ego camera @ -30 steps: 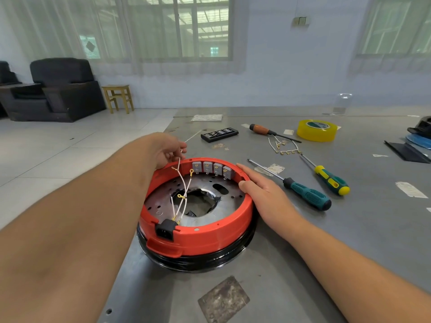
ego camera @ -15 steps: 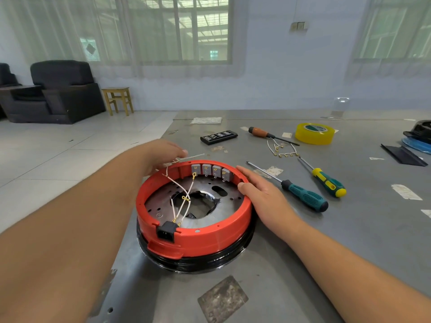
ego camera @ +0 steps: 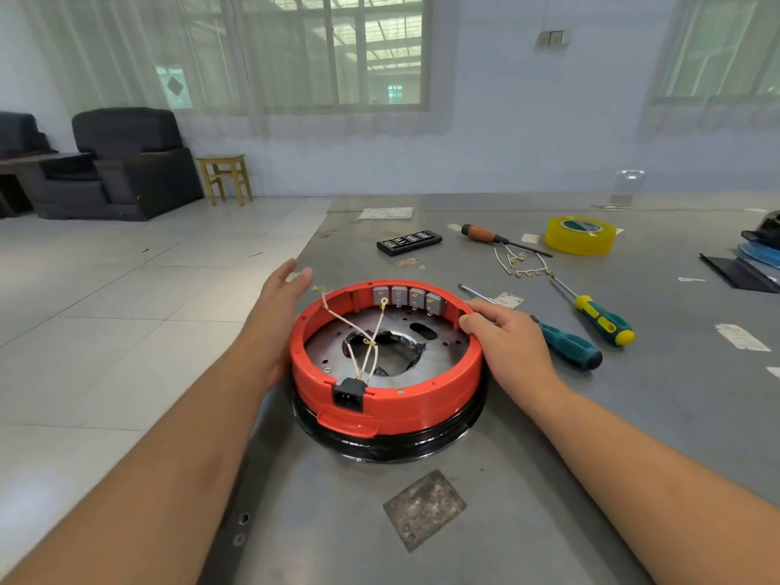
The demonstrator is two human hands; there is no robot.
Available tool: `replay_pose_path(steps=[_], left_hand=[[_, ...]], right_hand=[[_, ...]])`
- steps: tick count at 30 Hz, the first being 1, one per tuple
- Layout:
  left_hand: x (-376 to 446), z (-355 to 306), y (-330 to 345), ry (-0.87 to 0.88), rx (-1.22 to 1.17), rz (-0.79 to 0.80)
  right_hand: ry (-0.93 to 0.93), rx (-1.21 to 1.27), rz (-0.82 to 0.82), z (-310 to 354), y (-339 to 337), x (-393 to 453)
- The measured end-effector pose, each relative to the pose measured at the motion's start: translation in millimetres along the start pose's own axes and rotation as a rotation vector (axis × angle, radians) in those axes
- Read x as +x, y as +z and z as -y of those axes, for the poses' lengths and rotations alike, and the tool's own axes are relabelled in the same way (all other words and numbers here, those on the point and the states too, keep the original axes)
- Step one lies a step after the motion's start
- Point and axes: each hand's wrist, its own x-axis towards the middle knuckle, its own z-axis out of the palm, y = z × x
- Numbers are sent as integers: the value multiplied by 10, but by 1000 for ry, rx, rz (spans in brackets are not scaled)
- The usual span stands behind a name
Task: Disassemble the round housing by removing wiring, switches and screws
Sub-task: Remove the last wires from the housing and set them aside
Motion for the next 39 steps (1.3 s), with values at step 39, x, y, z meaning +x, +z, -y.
replay_pose_path(steps=[39], left_hand=[[-665,276,442,-144,-364,181]], right_hand=[[100,620,-69,-93,295,43]])
